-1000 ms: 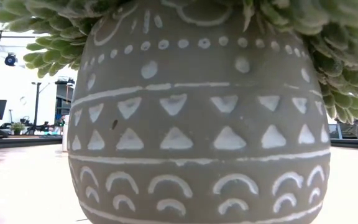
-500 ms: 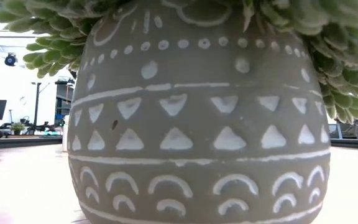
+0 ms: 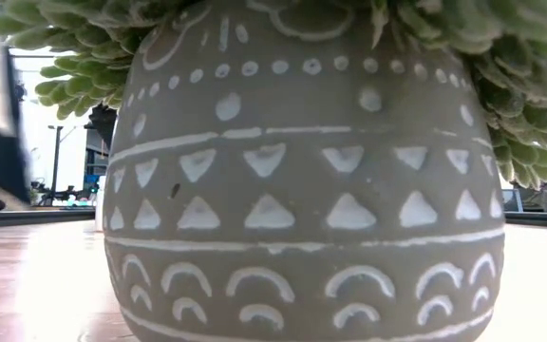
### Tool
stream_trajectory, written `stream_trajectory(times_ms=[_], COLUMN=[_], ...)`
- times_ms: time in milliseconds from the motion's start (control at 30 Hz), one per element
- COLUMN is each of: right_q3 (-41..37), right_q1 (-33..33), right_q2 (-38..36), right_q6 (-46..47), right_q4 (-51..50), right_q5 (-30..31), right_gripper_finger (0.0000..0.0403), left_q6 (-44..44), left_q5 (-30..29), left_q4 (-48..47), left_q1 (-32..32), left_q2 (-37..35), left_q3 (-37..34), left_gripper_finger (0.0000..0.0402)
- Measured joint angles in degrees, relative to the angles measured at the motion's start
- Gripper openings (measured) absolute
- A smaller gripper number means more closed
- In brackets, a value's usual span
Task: Pick and place pill bottles into a basket
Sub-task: Put the white pill bottle into the orange bin
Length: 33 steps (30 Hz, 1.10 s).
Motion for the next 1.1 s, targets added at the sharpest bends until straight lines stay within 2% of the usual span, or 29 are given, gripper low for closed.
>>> stream_trajectory(times_ms=[333, 1100], right_q3=[0.00, 0.00], right_q1=[-0.01, -0.02], right_q2=[0.00, 0.00], right_q6=[-0.01, -0.01], right_q4=[0.01, 0.01], right_q5=[0.01, 0.01], right_gripper_finger=[0.0194, 0.0194], left_q6=[-1.59, 0.17], left_q5=[0.79, 0.26], left_q4=[0.62, 1.46], left_q1=[0.00, -0.02], left_q2=[-0.17, -0.29], left_q3=[-2.74, -1.37], left_gripper_finger=[0.0190, 0.0190])
